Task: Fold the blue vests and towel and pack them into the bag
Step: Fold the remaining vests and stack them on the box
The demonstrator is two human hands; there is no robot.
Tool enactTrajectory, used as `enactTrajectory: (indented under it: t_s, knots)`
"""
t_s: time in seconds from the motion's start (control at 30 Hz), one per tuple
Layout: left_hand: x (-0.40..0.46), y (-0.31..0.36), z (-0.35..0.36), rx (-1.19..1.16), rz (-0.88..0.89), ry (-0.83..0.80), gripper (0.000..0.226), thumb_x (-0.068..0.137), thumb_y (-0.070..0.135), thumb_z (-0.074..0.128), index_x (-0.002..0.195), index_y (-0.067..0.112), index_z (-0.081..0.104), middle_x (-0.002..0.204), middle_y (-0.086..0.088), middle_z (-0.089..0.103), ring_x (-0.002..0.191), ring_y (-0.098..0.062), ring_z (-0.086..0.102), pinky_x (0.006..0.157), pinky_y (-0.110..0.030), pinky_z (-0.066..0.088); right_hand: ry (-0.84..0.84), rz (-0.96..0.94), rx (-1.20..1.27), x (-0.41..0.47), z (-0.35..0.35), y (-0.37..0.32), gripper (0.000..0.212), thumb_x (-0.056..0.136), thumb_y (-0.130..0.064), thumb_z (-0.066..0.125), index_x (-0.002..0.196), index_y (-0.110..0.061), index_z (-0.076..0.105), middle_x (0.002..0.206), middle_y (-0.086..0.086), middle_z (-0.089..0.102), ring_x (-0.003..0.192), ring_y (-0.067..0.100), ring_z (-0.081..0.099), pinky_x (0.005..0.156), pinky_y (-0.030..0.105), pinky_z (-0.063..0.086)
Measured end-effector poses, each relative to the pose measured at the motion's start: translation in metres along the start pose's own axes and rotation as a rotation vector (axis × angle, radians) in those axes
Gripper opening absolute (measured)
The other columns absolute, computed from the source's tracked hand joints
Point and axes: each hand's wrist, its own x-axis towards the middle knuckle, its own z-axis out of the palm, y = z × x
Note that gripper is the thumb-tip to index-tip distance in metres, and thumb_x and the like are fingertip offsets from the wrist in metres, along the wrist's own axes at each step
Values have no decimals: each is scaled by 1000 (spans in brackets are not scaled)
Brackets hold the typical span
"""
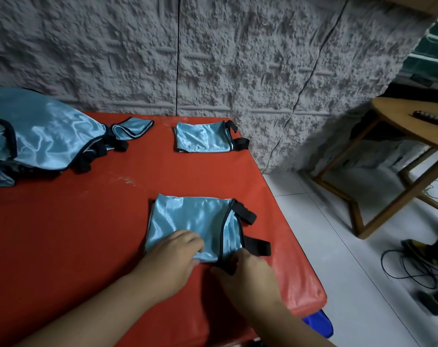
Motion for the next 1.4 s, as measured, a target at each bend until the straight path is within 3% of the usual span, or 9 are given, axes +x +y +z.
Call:
enactTrajectory:
  t_s: [0.13, 0.27, 0.53, 0.73, 0.83, 1.0, 1.17, 1.27, 1.4]
  knots:
    - [4, -1, 6, 14, -17, 56, 11, 90, 20, 62, 84, 23, 53, 91, 11, 54, 90, -12, 55, 82, -26, 44, 58, 23, 20, -4, 5, -5, 50, 79, -73, 57, 103, -30, 53, 96, -5, 74, 93, 22, 70, 78, 37, 53]
    - [9, 5, 5, -33, -97, 98, 6, 91, 23, 62, 87, 23, 59, 86, 9, 59, 86, -15, 59, 77, -33, 50, 104, 21, -15, 0, 3, -16, 52, 83, -75, 55, 102, -27, 59, 94, -4, 73, 92, 21, 69, 74, 35, 48]
    - [10, 11, 2, -103, -137, 123, 2, 94, 27, 60, 92, 26, 59, 88, 12, 62, 87, -14, 59, 77, -37, 52, 190, 73, 115, 11, 6, -14, 6, 89, -29, 52, 88, -23, 53, 80, 0, 69, 78, 27, 66, 63, 36, 43]
    - [10, 11, -3, -147, -156, 143, 8, 94, 22, 61, 90, 26, 56, 84, 11, 61, 83, -14, 58, 74, -38, 50, 301, 83, 315, 13, 6, -3, 11, 86, -14, 56, 88, -23, 63, 70, -4, 66, 67, 21, 62, 61, 36, 46]
    - [9, 12, -4, -151, -160, 128, 6, 93, 23, 60, 90, 26, 56, 85, 11, 62, 83, -14, 58, 75, -38, 51, 273, 91, 570, 10, 1, -3, 22, 85, -8, 58, 88, -26, 70, 63, -5, 67, 53, 10, 56, 54, 29, 44]
    - [9, 12, -1, -150, -180, 88, 2, 92, 27, 57, 91, 29, 55, 87, 13, 60, 87, -11, 56, 79, -38, 51, 182, 247, 1133, 6, -7, -3, 26, 90, 4, 53, 83, -15, 70, 51, 14, 57, 43, 19, 45, 43, 25, 33]
    - [10, 14, 0, -138, -194, 93, 10, 93, 23, 62, 88, 29, 54, 84, 13, 58, 84, -9, 54, 78, -36, 50, 97, 219, 1325, 10, -2, 3, 19, 95, 9, 50, 92, -3, 65, 54, 7, 40, 42, 14, 30, 41, 24, 24]
    - [11, 15, -3, -135, -201, 92, 11, 93, 25, 59, 86, 30, 51, 81, 13, 56, 81, -10, 54, 76, -37, 50, 25, 118, 1227, 17, 4, 10, 25, 99, 0, 51, 104, -13, 71, 60, -1, 50, 47, 10, 36, 44, 23, 30]
    - [12, 15, -4, -138, -221, 92, 12, 93, 26, 61, 86, 29, 52, 80, 12, 56, 79, -11, 56, 75, -38, 51, 35, -58, 893, 21, 0, 15, 13, 97, -14, 64, 103, -17, 75, 87, -7, 76, 77, 6, 66, 71, 25, 53]
